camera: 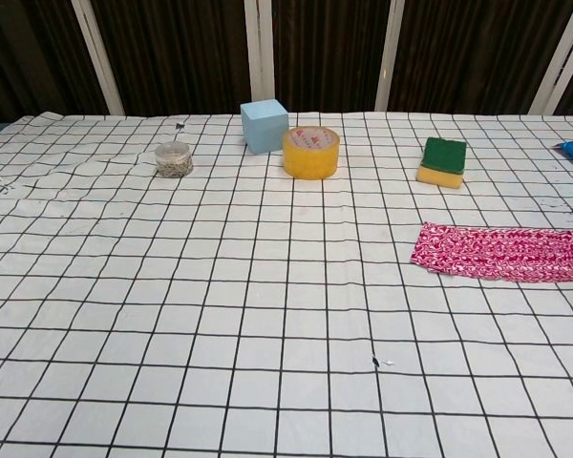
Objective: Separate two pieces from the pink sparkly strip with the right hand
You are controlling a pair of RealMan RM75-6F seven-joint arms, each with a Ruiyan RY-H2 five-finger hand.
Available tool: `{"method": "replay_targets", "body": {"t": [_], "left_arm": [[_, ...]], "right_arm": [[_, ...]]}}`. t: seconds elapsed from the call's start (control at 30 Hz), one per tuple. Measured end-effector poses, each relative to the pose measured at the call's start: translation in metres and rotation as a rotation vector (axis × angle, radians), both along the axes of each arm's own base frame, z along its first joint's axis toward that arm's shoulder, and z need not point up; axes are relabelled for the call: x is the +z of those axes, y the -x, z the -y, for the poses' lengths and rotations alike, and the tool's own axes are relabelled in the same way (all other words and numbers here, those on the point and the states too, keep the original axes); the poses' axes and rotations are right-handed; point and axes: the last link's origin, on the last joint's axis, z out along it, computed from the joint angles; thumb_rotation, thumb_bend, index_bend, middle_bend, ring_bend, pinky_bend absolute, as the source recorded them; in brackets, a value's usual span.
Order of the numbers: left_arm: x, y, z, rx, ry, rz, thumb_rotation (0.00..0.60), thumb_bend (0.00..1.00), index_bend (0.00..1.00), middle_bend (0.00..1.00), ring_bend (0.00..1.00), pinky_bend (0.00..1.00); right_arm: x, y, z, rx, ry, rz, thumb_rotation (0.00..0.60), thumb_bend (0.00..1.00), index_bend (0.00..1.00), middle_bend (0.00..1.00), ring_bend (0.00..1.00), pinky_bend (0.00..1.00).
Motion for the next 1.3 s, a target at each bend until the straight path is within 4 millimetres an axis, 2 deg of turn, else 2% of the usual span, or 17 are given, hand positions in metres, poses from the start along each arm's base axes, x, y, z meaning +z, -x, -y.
{"method": "replay_targets", "body": {"t": [0.13, 0.3, 0.77, 1.3], "left_arm": [[0.001, 0.001, -0.001, 0.005, -0.001, 0.002, 0.6, 0.32, 0.16, 0.0, 0.0, 0.1], [0.0, 0.001, -0.002, 0.005, 0.001, 0.003, 0.6, 0.32, 0.16, 0.0, 0.0, 0.1], [-0.001, 0.002, -0.004, 0.013, 0.007, -0.002, 0.6, 0.32, 0.16, 0.0, 0.0, 0.1], [-0.003, 0.004, -0.011, 0.036, 0.017, -0.011, 0.6, 0.32, 0.16, 0.0, 0.0, 0.1]], "right_arm": [[-0.006, -0.005, 0.005, 0.015, 0.002, -0.019, 0.6, 0.52, 0.1, 0.73, 0.67, 0.52], [-0.02, -0.013, 0.016, 0.027, -0.02, -0.013, 0.6, 0.64, 0.12, 0.81, 0.71, 0.54], [-0.061, -0.02, 0.049, 0.016, -0.174, -0.152, 0.6, 0.68, 0.13, 0.82, 0.72, 0.54], [-0.106, -0.039, 0.082, -0.04, -0.339, -0.191, 0.6, 0.69, 0.13, 0.82, 0.72, 0.54]]}}
